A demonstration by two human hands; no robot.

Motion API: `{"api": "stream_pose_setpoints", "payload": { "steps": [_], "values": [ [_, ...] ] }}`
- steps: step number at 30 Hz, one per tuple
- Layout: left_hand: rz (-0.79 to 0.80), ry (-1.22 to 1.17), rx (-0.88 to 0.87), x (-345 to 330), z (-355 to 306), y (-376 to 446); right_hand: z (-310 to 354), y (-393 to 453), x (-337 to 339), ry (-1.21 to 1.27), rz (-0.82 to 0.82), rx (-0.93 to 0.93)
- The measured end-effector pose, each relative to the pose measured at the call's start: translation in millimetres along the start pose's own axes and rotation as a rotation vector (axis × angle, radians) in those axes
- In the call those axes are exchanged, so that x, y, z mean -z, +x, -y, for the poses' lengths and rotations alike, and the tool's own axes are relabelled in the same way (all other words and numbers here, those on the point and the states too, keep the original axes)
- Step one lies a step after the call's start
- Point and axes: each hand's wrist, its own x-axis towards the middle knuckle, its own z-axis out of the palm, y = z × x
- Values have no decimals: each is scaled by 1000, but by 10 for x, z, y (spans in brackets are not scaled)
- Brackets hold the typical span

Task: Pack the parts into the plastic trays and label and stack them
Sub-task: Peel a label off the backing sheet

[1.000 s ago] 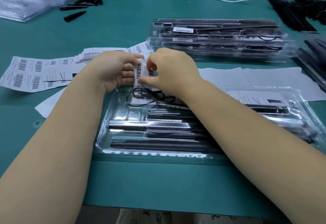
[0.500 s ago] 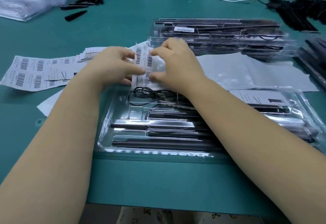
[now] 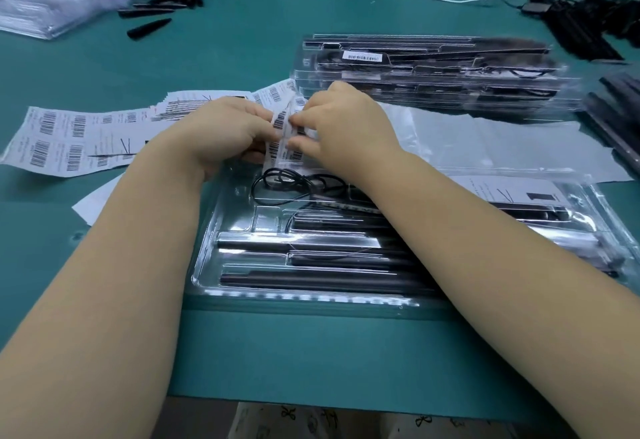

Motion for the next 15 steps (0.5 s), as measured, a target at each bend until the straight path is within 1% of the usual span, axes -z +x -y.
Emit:
{"api": "stream_pose_setpoints", "payload": {
  "steps": [3,5,7,9,12,15],
  "values": [
    [-117,-18,31,-40,25,59,25,16,-13,-55,18,28],
    [-166,47,4,-64,54,79,25,24,-16,-40,50,14],
    [-148,145,-49,-71,70,73,11,22,-18,-19,58,7],
    [-98,165,-117,-67,75,50,3,12,-18,-18,46,8],
    [-77,215,-203,-58,76,29,6,17,-21,-22,48,25],
    [-18,250,-246,-53,77,12,1,21,-25,13,46,33]
  ]
}}
